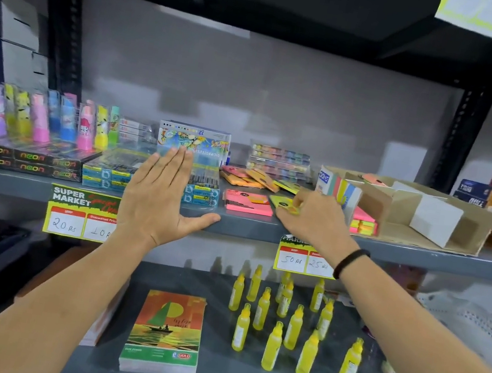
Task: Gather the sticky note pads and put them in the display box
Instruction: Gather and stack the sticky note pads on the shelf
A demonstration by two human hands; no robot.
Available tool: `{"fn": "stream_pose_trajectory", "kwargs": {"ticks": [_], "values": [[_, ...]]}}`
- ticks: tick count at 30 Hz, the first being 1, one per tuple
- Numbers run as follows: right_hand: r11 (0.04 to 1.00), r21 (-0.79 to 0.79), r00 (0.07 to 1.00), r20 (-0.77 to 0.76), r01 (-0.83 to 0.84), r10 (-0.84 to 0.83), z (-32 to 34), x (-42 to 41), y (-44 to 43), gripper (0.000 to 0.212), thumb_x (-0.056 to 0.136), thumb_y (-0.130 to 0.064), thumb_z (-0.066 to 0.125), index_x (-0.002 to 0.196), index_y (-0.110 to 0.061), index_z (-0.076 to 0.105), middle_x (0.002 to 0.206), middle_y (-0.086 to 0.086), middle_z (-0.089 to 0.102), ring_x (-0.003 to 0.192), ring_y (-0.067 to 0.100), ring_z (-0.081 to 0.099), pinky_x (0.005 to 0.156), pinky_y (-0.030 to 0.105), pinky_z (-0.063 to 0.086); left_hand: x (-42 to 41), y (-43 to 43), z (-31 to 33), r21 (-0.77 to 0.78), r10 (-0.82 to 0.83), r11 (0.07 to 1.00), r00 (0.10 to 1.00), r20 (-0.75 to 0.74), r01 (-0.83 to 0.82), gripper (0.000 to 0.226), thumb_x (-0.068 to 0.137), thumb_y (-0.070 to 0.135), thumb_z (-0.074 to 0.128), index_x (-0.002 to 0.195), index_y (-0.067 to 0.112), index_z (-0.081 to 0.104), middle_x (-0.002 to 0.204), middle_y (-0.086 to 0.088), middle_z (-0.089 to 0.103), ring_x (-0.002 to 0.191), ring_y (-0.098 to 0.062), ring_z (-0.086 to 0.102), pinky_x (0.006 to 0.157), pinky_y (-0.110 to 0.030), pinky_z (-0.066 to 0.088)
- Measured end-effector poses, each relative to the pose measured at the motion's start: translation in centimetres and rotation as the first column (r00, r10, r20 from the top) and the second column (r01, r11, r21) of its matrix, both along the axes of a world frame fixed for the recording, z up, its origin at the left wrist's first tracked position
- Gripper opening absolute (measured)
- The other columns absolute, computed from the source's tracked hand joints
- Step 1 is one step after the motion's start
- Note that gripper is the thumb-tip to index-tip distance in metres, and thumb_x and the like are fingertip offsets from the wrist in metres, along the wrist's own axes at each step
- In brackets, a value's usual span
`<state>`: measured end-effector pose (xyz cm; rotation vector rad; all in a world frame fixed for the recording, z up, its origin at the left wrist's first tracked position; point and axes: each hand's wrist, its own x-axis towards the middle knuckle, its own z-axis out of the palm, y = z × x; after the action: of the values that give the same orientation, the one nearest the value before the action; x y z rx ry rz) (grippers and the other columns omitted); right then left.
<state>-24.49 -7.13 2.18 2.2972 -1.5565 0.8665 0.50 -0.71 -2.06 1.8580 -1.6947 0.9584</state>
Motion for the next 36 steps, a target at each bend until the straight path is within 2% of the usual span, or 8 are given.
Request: {"fn": "stream_pose_trajectory", "kwargs": {"ticks": [3,6,13,17,22,26,33,36], "values": [[1.0,-0.027,0.996,-0.087,0.005,-0.008,-0.3,0.1,0.2,0.05,0.088,-0.055,0.044,0.095,-0.009,0.062,0.087,0.012,0.066,0.091,0.034,0.061,0.089,0.042,0.046,0.0,0.0,0.0,0.002,-0.004,1.0,1.0,-0.006,0.004,0.114,0.081,0.087,0.016,0.148,-0.002,0.037,0.152,-0.018,0.042,0.143,-0.03,0.04,0.121,-0.04,0.016],[0.998,0.043,0.993,-0.111,0.054,-0.049,0.5,0.2,-0.2,0.05,0.09,-0.056,0.037,0.099,-0.013,0.061,0.098,0.011,0.064,0.096,0.034,0.058,0.078,0.039,0.044,-0.1,-0.1,0.0,-0.011,-0.003,1.0,1.0,-0.01,0.003,0.114,0.082,0.087,0.015,0.147,-0.003,0.038,0.151,-0.019,0.045,0.141,-0.03,0.042,0.121,-0.041,0.019],[0.986,0.105,0.991,-0.03,0.13,-0.128,5.1,1.8,-5.0,0.043,0.083,-0.055,0.05,0.086,-0.012,0.055,0.085,0.009,0.053,0.076,0.026,0.047,0.064,0.03,0.039,0.0,-0.3,-0.1,-0.02,-0.01,1.0,1.0,-0.01,0.01,0.115,0.082,0.087,0.013,0.147,-0.003,0.039,0.151,-0.018,0.044,0.142,-0.029,0.041,0.12,-0.043,0.022],[0.939,0.284,0.948,-0.3,0.194,-0.105,5.9,3.2,-8.5,0.034,0.091,-0.031,0.05,0.107,-0.002,0.06,0.108,0.014,0.064,0.085,0.026,0.053,0.07,0.031,0.043,0.0,-0.2,0.0,-0.021,-0.008,1.0,1.0,-0.009,0.007,0.114,0.081,0.087,0.014,0.147,-0.003,0.039,0.151,-0.017,0.044,0.142,-0.029,0.041,0.12,-0.043,0.022],[0.849,0.477,0.942,-0.329,0.227,-0.067,6.5,3.9,-10.6,0.053,0.087,-0.023,0.056,0.136,-0.005,0.043,0.137,0.015,0.048,0.12,0.029,0.049,0.093,0.036,0.044,0.0,-0.3,-0.1,-0.033,-0.002,0.999,1.0,0.0,0.002,0.112,0.082,0.087,0.017,0.145,-0.003,0.043,0.148,-0.018,0.048,0.139,-0.03,0.045,0.12,-0.041,0.02],[0.834,0.494,0.923,-0.383,0.245,-0.044,7.2,4.2,-11.9,0.039,0.08,-0.018,0.059,0.118,-0.01,0.053,0.131,0.014,0.05,0.106,0.029,0.051,0.082,0.036,0.047,0.2,-0.5,-0.1,-0.041,0.008,0.999,1.0,0.015,-0.008,0.112,0.082,0.086,0.018,0.145,-0.003,0.044,0.148,-0.018,0.049,0.139,-0.03,0.044,0.12,-0.041,0.021],[0.768,0.566,0.901,-0.433,0.299,-0.033,6.9,4.1,-13.2,0.021,0.07,-0.014,0.061,0.09,-0.012,0.052,0.106,0.012,0.049,0.08,0.023,0.051,0.065,0.03,0.045,0.1,-0.6,-0.3,-0.061,0.012,0.998,0.999,0.03,-0.01,0.11,0.083,0.085,0.019,0.143,-0.003,0.047,0.146,-0.018,0.051,0.139,-0.03,0.045,0.119,-0.044,0.025],[0.77,0.565,0.904,-0.425,0.296,-0.035,7.0,4.2,-13.2,0.029,0.069,-0.015,0.064,0.094,-0.011,0.052,0.111,0.012,0.053,0.083,0.024,0.053,0.064,0.03,0.045,0.2,-0.6,-0.2,-0.057,0.017,0.998,0.999,0.036,-0.015,0.11,0.083,0.084,0.017,0.143,-0.002,0.047,0.146,-0.017,0.051,0.139,-0.03,0.044,0.119,-0.044,0.025]]}}
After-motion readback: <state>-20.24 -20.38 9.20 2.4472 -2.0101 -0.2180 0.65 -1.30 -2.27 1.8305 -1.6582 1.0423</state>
